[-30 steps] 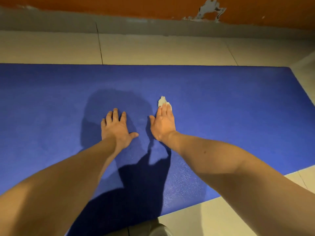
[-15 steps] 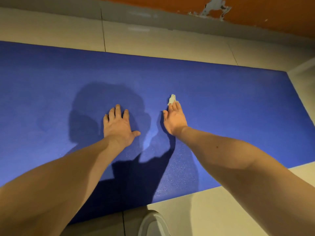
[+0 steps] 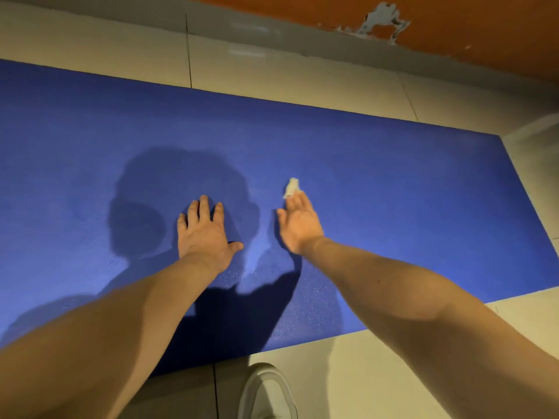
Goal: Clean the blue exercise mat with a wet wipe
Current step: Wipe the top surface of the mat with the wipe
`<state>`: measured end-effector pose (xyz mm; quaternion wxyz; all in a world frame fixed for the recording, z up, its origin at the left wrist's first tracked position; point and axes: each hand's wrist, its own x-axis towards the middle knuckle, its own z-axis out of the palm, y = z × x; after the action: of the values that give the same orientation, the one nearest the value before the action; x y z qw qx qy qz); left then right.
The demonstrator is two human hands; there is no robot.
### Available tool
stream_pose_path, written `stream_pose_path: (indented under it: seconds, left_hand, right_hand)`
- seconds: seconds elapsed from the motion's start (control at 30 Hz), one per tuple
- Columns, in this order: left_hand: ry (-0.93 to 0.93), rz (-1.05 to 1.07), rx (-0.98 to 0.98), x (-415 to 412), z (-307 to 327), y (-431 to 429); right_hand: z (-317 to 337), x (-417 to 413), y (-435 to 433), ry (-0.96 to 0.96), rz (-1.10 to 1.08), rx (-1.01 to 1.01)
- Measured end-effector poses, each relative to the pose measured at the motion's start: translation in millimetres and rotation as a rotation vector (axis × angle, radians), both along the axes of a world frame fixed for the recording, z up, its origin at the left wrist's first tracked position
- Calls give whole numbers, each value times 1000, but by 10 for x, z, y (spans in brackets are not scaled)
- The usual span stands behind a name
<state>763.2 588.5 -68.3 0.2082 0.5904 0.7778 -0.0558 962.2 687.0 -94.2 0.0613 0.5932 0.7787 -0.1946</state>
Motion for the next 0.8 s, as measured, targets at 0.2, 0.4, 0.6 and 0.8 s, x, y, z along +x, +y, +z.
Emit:
stream_pose_path:
  seconds: [0.2,0.4,0.6,0.8]
  left_hand:
    - [9,-4,3,21,-23,-167]
    - [93,-53,66,58,-21,-281]
    - [81,-83,15,39,12,-435]
    - [50,-65,-37,40,6,-586]
  right_hand:
    - [192,-191,-189,-166,-192,-79]
    - [132,-565,-907,27,130,-36]
    - [155,40,-490,-99,66,-49]
    - [250,-55,-474,-234,-209,-137]
